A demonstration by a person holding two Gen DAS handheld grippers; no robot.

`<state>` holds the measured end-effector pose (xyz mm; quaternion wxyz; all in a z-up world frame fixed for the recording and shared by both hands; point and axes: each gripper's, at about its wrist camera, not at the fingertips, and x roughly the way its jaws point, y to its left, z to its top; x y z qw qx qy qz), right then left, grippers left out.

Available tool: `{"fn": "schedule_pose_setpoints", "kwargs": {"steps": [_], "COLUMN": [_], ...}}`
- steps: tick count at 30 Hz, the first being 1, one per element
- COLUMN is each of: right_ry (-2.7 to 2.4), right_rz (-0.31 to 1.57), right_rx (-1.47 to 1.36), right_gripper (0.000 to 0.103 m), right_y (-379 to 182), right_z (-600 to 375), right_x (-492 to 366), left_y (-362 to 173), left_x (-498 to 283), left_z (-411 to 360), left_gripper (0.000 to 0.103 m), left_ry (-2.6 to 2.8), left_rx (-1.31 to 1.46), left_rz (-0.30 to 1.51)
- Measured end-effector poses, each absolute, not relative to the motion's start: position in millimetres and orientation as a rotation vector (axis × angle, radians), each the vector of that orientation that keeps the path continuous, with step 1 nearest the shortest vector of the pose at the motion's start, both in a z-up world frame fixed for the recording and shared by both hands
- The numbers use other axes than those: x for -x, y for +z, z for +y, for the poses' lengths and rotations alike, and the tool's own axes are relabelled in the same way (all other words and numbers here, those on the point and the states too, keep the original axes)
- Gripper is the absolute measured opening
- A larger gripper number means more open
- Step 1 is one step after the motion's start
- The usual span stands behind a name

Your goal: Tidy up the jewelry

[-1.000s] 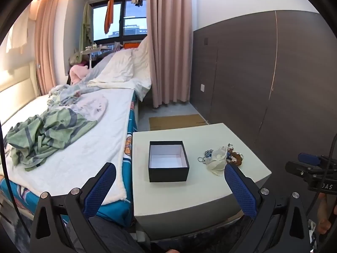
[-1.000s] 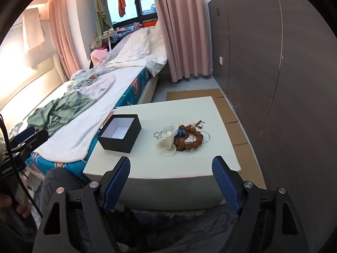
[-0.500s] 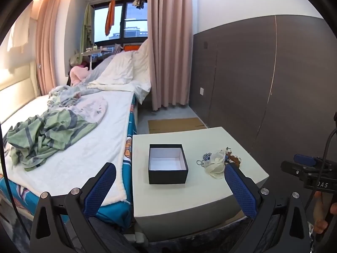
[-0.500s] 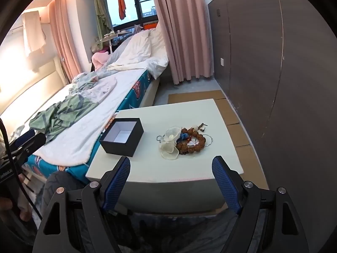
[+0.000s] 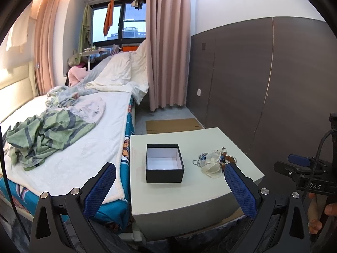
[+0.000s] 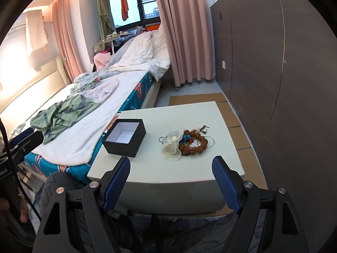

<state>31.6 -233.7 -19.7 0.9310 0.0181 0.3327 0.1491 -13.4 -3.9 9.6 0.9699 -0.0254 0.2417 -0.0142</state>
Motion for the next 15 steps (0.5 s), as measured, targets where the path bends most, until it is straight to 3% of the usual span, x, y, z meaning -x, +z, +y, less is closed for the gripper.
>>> {"fn": "schedule_pose_setpoints", "kwargs": {"steps": [15], "right_ry": [0.299], "right_rz": [0.677], "right_rx": [-0.04], "right_gripper": [0.08], "right_y": [-16.1], "right_z": [-233.4], "right_x": [-31.2], "left_y": [12.2], "left_x": [17.4], "left_z": [-2.0], "left_gripper": [0.102], "left_ry": [-0.041], "left_rx": [0.057], "left_rz": [0.483]}}
